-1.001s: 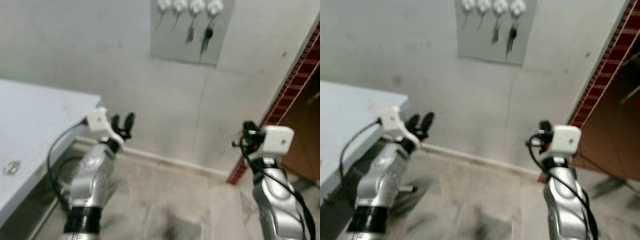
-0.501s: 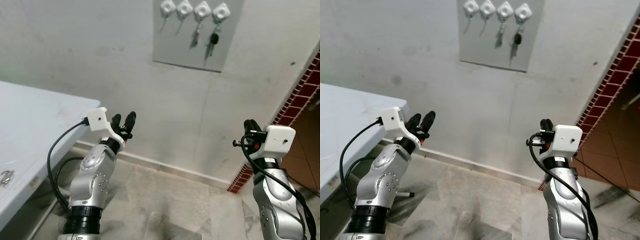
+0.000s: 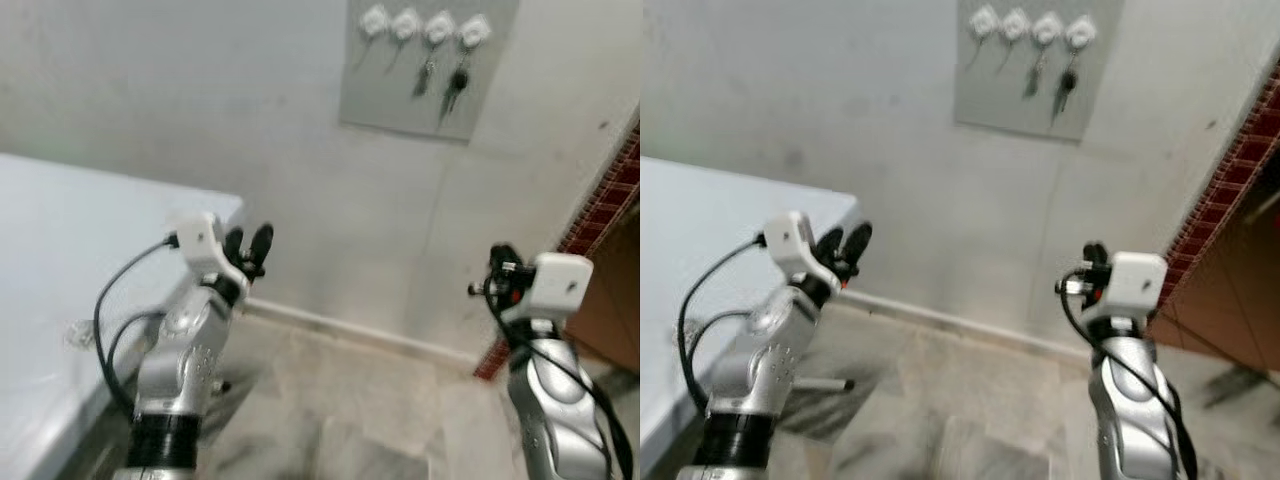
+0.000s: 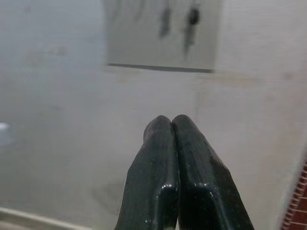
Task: Hang keys on a hook
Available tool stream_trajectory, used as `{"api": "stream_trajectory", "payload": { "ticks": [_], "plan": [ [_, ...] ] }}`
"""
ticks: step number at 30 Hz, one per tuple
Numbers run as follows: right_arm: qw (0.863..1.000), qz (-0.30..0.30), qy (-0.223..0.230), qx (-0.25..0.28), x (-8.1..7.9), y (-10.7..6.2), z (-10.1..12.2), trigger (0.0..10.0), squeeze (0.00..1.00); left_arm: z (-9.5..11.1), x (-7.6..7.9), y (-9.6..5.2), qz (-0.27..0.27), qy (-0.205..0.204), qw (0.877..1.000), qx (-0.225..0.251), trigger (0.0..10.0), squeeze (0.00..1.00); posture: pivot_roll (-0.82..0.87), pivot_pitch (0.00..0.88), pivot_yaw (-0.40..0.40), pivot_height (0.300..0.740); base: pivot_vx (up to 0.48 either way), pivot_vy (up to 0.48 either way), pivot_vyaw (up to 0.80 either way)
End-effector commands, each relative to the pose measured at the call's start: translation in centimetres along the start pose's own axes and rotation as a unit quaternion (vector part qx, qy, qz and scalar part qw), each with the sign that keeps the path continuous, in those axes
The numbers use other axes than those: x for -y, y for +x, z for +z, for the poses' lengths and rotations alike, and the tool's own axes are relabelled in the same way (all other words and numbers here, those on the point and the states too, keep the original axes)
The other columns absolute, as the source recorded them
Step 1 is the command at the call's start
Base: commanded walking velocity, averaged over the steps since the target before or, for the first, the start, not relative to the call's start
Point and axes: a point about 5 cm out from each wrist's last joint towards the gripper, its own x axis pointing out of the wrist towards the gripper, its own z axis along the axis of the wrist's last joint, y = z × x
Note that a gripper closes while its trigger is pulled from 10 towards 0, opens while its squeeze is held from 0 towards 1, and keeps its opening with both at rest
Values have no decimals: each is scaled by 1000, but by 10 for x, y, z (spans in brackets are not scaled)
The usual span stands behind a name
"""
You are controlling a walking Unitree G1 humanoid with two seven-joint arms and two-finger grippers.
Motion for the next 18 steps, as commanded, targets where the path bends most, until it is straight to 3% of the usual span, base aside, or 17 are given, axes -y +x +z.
{"api": "stream_trajectory", "payload": {
  "ticks": [1,5,18],
  "plan": [
    [1000,-10,-8,15,8,0,9,10000,0,2,11,3,-16,5,1000,1,10000,0,21,91,-10,740,398,255,0],
    [1000,-10,-8,14,8,0,9,10000,0,1,10,2,-15,5,1000,-1,10000,0,21,91,-10,740,402,250,0],
    [1000,-11,-6,12,7,-1,9,10000,0,-1,13,2,-20,33,999,-11,10000,0,24,93,-6,740,430,0,0]
  ]
}}
